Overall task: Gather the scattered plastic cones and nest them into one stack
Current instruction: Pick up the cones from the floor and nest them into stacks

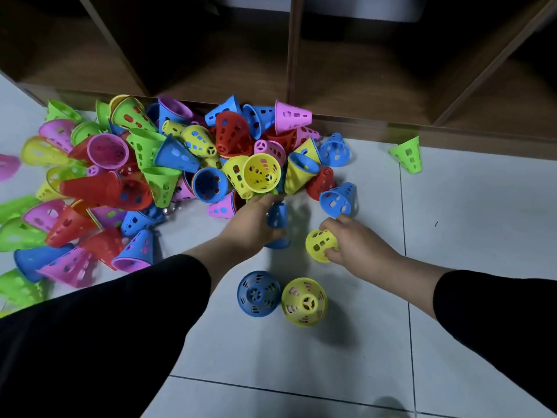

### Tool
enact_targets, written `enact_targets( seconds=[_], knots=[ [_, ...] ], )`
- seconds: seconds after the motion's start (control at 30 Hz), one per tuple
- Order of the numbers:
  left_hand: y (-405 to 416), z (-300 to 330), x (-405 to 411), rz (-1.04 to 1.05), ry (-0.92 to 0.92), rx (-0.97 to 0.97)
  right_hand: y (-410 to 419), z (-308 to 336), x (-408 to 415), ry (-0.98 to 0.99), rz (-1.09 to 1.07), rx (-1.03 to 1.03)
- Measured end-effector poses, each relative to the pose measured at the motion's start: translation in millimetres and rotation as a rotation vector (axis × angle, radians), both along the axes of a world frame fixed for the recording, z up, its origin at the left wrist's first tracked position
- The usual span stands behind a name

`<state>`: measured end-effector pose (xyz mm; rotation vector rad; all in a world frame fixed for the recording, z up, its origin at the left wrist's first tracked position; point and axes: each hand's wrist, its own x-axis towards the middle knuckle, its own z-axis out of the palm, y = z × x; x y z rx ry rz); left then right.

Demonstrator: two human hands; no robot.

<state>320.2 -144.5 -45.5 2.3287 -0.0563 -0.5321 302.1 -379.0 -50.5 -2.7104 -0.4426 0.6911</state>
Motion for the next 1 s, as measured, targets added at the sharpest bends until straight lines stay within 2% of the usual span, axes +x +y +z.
enact_targets(
  seconds=[0.17,0.3,0.37,0.47,0.57,0.63,0.73,0.83,0.9,1.0],
  knots=[
    [38.8,-12.4,-26.8,-0.032,-0.051,0.018,24.5,-6.9,3.6,-0.021,0.033,-0.033],
    [43.4,-32.6,-40.0,-0.148,-0.028,0.108,28.5,-12.8,9.8,0.037,0.004,-0.047],
    [45.5,-36.9,-43.2,-0.147,-0.042,0.081,26.3,-11.2,9.1,0.018,0.025,-0.047],
    [55.0,-32.6,-47.4,-0.069,-0.274,0.059,19.5,-3.9,10.6,-0.187,0.013,-0.025],
    [72.7,-34.6,-39.0,0.010,-0.478,0.201,8.7,-2.2,28.5,-0.331,-0.261,0.104],
    [80.1,-36.0,-28.9,0.003,-0.443,0.364,0.4,-3.7,50.3,-0.279,-0.523,0.112],
    [82.6,-36.6,-16.0,-0.106,-0.355,0.511,-2.4,-1.3,75.2,0.021,-0.814,0.111],
    [82.7,-34.4,-6.0,-0.206,-0.402,0.588,9.1,-1.0,79.3,0.224,-0.951,0.228],
    [81.0,-33.3,-1.1,-0.265,-0.447,0.641,15.6,-3.0,79.8,0.242,-1.008,0.285],
    [75.8,-32.8,4.1,-0.318,-0.384,0.687,20.4,-3.0,82.3,0.283,-1.057,0.376]
  ],
)
